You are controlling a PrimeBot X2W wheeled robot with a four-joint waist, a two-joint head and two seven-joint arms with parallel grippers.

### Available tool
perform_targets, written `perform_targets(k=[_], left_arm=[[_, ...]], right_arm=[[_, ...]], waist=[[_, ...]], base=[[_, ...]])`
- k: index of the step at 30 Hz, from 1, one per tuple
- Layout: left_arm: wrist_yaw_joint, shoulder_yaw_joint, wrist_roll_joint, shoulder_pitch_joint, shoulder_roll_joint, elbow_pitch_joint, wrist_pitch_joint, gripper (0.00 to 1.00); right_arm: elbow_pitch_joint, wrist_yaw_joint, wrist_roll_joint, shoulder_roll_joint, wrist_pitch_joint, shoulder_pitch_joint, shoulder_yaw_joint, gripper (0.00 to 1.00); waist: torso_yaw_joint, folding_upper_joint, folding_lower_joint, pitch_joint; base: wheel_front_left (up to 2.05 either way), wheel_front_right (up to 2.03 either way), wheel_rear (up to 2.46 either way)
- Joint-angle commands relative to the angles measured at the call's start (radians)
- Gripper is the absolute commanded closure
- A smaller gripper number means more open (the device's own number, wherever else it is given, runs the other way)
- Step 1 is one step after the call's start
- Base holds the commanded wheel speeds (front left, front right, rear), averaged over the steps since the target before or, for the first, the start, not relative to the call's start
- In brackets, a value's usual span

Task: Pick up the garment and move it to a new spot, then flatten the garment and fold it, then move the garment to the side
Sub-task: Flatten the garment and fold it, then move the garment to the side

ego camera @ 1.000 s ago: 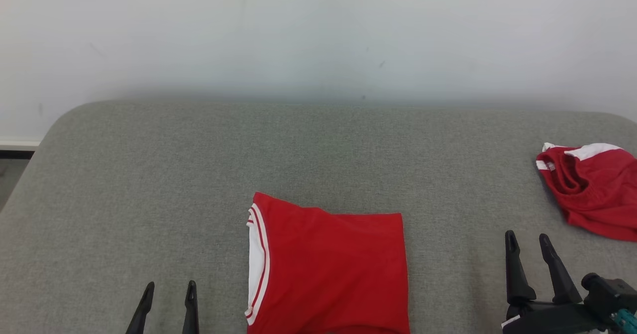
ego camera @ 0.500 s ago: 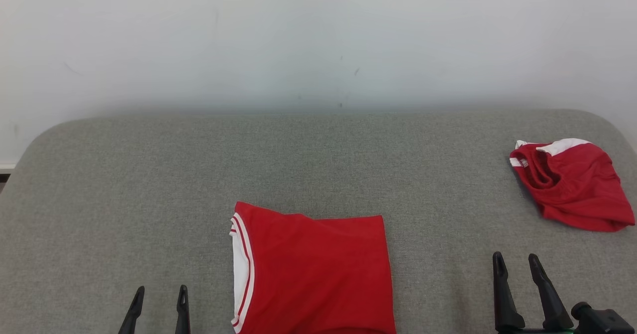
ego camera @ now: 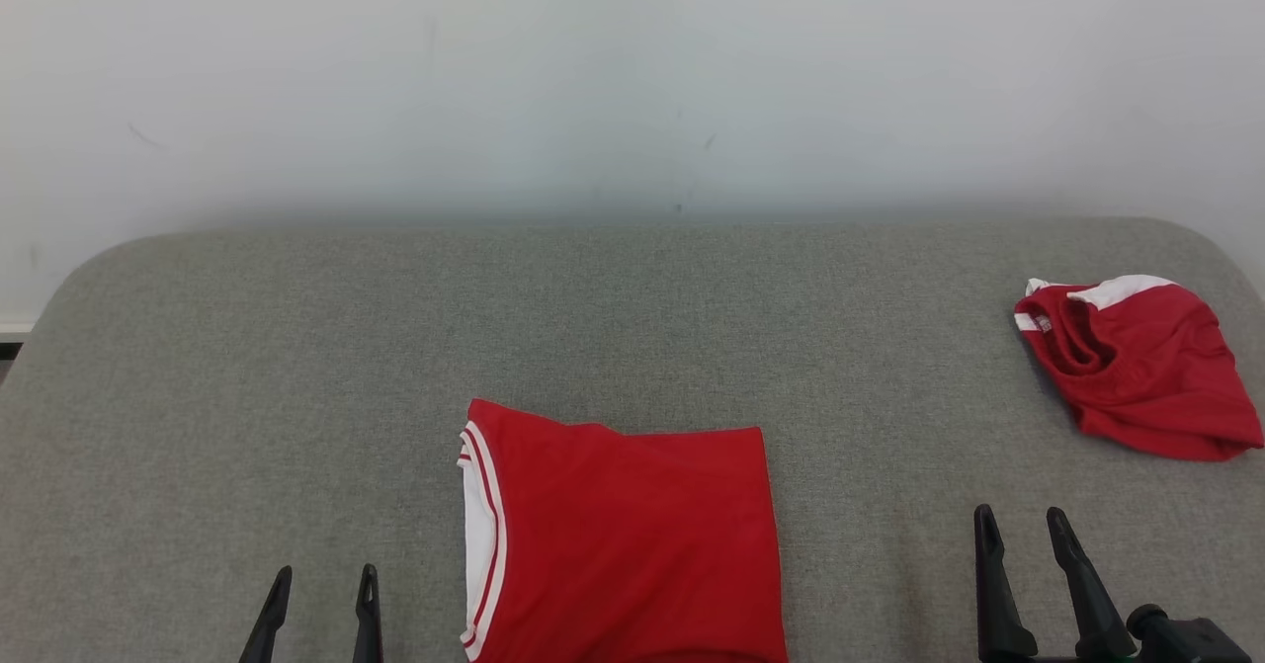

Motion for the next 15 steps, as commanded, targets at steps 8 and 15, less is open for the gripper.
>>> perform_targets(k=[8, 15], left_arm=[[0.007, -0.003, -0.003, 0.018, 0.000, -0.006, -0.002, 0.00], [0.009, -0.004, 0.001, 0.019, 0.000, -0.005, -0.002, 0.00]], right_arm=[[0.013, 0.000, -0.025, 0.009, 0.000, 0.004, -0.005, 0.00], [0.021, 0.000, -0.038, 0.011, 0.000, 0.005, -0.004, 0.00]], waist=[[-0.003, 0.0000, 0.0000, 0.001], [-0.003, 0.0000, 0.0000, 0.000]], base=[[0.00, 0.00, 0.00], [0.00, 0.00, 0.00]])
